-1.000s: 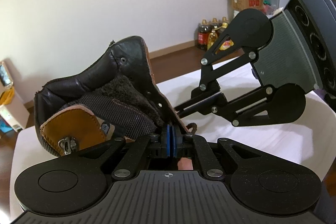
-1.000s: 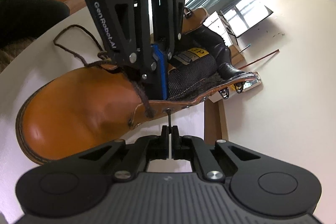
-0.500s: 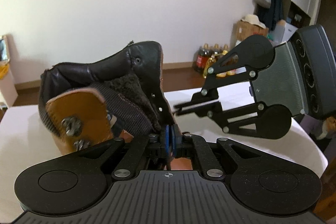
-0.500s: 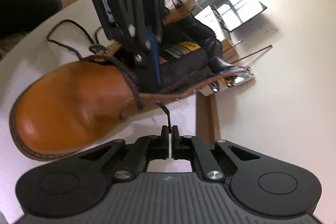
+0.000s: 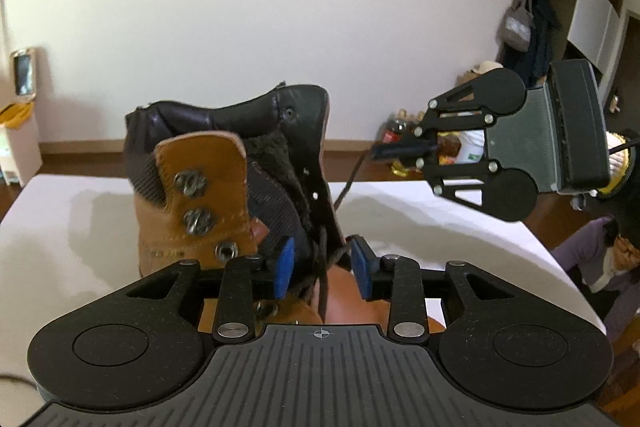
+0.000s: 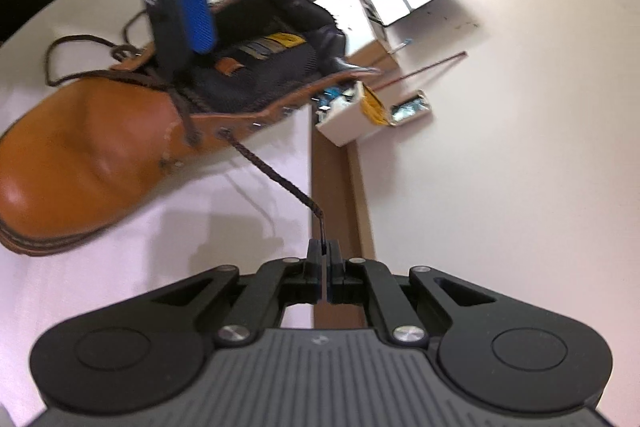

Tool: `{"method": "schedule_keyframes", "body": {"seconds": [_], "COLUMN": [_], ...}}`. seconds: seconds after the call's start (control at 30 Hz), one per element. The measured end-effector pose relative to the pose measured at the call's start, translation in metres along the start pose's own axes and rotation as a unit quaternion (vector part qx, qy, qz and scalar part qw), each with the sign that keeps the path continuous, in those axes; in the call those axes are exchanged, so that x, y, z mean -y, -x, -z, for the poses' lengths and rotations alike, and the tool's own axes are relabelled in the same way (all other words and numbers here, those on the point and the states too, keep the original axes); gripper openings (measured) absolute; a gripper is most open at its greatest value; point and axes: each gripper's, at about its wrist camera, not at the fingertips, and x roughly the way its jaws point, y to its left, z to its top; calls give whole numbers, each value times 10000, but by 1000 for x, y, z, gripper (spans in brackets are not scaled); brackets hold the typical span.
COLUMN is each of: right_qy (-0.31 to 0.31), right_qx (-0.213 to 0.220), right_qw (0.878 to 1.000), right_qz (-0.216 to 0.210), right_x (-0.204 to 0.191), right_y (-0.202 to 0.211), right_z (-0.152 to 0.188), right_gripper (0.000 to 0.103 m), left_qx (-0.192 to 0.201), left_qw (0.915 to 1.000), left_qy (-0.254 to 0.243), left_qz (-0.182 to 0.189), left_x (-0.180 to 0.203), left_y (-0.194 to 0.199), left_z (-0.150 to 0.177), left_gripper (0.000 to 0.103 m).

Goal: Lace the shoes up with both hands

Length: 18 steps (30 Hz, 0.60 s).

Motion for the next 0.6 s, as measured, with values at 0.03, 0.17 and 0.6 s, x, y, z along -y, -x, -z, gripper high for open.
{"method": "schedule_keyframes", "body": {"seconds": [0.03,0.17,0.6], "right_qy": [4,20,-199], "right_qx": [-30,-140,-433], "right_qw": [10000,9994,9936], "right_qz": [81,324,1026], "right_x": [1,6,27], "right_y": [2,7,28], "right_z": [0,1,6], "right_gripper": [3,3,3], "left_qx": [43,115,72], "left_qw": [9999,9996,9988], "left_qy": [97,240,279], "left_qz": [21,0,-385], "left_x": [-1,1,-1], "left_y": [4,12,21], "left_z": [4,11,27], "left_gripper": [36,41,45]}}
